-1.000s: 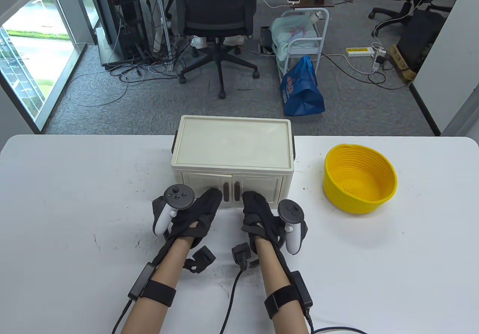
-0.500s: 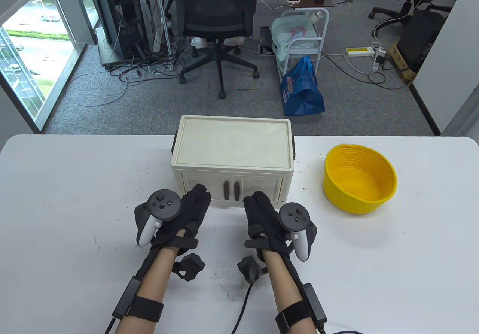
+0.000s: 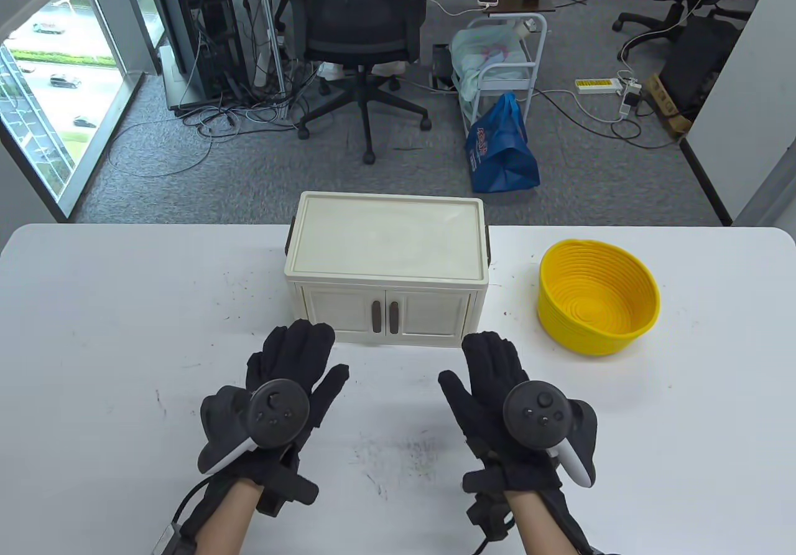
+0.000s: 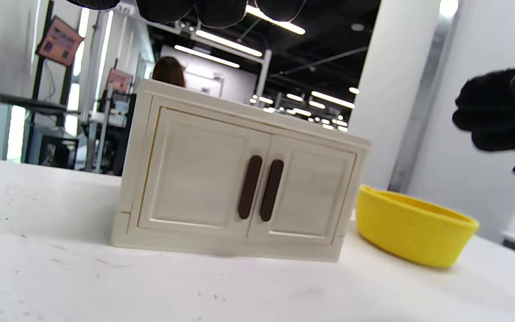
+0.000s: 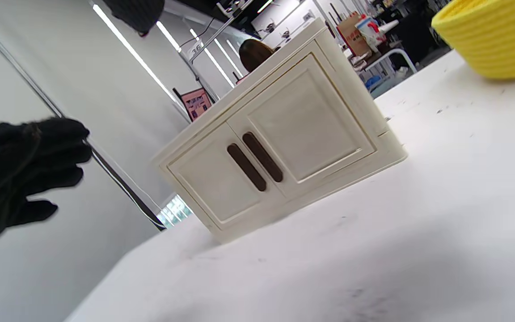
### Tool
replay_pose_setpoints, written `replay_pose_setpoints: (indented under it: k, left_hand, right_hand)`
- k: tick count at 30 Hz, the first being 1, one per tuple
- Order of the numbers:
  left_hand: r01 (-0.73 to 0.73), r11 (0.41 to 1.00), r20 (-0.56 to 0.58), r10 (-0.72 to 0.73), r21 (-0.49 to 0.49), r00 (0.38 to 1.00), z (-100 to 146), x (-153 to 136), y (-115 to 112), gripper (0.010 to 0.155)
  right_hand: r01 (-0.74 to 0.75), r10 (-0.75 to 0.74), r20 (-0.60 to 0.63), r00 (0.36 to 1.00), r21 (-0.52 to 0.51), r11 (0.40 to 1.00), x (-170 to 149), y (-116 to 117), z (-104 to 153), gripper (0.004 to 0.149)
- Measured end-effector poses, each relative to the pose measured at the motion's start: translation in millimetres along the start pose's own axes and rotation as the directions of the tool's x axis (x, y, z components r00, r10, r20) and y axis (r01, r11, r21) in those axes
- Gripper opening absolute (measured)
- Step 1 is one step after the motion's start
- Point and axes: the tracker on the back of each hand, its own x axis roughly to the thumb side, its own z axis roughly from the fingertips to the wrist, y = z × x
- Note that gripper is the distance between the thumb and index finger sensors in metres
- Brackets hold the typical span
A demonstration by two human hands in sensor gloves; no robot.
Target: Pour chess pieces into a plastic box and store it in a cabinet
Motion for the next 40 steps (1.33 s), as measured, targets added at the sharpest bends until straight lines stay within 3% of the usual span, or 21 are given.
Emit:
replay_pose_setpoints:
  k: [4,11,14,16,19,25,40]
  left_hand:
    - [0.085,0.996,0.05,-0.085,-0.006,0.995,16,-4,-34,0.073]
    - [0.143,0.986,0.08,-0.137,-0.083,0.987,28,-22,-103,0.08]
    - [0.054,0.993,0.062,-0.048,-0.101,0.997,31,-32,-127,0.081]
    - [0.057,0.983,0.056,-0.048,-0.177,0.997,28,-33,-127,0.081]
    - [0.049,0.994,0.058,-0.043,-0.103,0.997,29,-33,-126,0.081]
    - [0.076,0.987,0.053,-0.069,-0.145,0.996,33,-30,-125,0.081]
    - [0.11,0.985,0.04,-0.105,-0.132,0.994,38,-28,-118,0.08]
  right_hand:
    - [-0.305,0.304,0.034,0.952,0.014,0.952,-7,19,13,0.071]
    - [-0.259,0.258,0.023,0.966,0.15,0.954,-50,79,12,0.074]
    - [-0.336,0.362,-0.02,0.932,0.331,0.882,-60,97,6,0.076]
    - [-0.348,0.366,0.012,0.93,0.338,0.874,-57,102,4,0.075]
    - [-0.384,0.395,0.034,0.918,0.326,0.864,-52,106,4,0.076]
    - [-0.402,0.42,0.014,0.907,0.322,0.857,-52,106,6,0.075]
    - [-0.407,0.428,0.008,0.904,0.328,0.852,-52,106,6,0.074]
